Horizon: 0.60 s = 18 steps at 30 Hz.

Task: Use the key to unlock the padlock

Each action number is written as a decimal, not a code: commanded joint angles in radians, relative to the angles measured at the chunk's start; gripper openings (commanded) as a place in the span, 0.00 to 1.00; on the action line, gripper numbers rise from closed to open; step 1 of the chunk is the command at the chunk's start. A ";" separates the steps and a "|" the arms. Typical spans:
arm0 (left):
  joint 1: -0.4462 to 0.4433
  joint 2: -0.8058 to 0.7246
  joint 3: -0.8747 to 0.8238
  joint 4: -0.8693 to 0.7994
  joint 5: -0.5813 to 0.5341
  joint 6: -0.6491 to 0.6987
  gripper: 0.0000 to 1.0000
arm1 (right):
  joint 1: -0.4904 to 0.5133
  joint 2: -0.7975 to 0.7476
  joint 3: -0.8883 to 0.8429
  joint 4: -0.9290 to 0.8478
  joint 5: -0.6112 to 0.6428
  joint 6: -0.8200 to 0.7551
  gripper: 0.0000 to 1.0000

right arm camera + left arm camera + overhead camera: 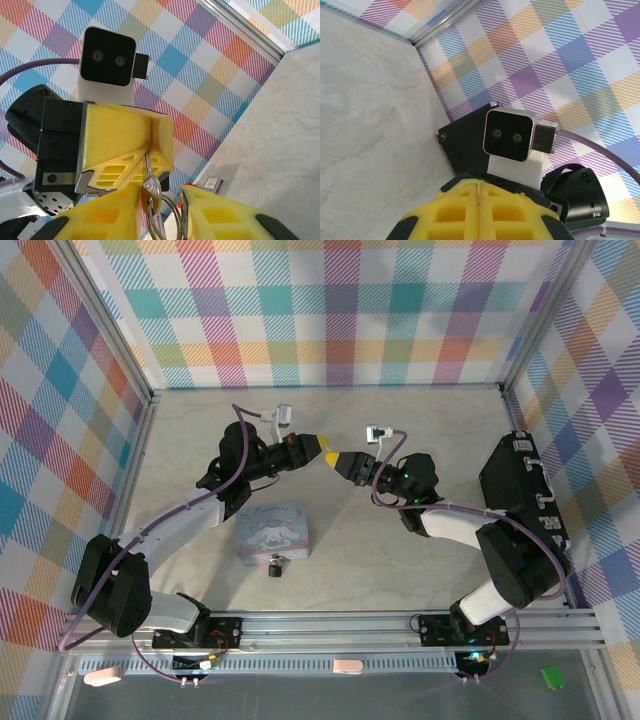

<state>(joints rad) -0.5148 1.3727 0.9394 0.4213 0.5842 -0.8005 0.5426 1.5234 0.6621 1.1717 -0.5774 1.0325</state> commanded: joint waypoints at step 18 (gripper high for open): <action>-0.010 -0.032 -0.040 0.036 -0.051 -0.006 0.00 | 0.000 0.021 0.039 0.128 0.005 0.087 0.17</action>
<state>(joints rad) -0.5152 1.3659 0.9184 0.4255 0.5556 -0.8005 0.5423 1.5433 0.6624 1.2186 -0.5690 1.1007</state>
